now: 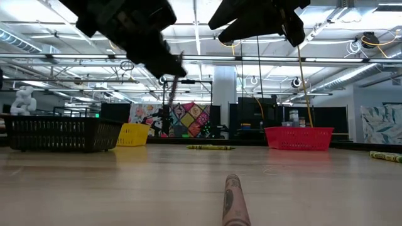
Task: Sort crayons
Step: Put the brown crayon into the yellow bin
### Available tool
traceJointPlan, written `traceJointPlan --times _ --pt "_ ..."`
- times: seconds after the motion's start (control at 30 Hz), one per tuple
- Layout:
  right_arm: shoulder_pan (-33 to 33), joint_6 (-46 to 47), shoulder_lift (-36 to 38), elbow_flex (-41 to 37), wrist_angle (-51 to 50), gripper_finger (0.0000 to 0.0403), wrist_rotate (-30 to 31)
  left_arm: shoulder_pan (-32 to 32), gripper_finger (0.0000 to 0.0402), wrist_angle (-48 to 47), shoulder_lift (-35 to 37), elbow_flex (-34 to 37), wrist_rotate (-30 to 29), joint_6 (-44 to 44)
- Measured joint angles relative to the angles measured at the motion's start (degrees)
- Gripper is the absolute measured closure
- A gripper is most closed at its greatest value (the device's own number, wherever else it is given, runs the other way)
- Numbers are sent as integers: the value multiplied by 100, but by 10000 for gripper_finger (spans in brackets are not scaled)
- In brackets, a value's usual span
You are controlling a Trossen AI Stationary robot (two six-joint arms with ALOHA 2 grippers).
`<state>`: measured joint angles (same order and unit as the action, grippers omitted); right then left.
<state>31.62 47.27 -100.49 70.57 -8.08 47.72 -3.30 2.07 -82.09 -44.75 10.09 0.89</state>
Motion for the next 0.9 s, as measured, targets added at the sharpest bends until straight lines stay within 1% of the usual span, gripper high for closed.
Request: traceJointPlan --times 0.3,0.57,0.7,0.9 --pt "0 0 0 0 -61 293 -2 553 389 -1620 898 4 -61 769" --pt "-2 0 0 0 -227 293 -2 1377 389 -2657 1540 4 -61 1412" --pt "0 1 0 0 -330 293 -2 1827 389 -2981 1721 4 -63 1722" --pt "0 0 0 -2 -360 293 -2 2561 389 -3111 1752 4 -142 2285"
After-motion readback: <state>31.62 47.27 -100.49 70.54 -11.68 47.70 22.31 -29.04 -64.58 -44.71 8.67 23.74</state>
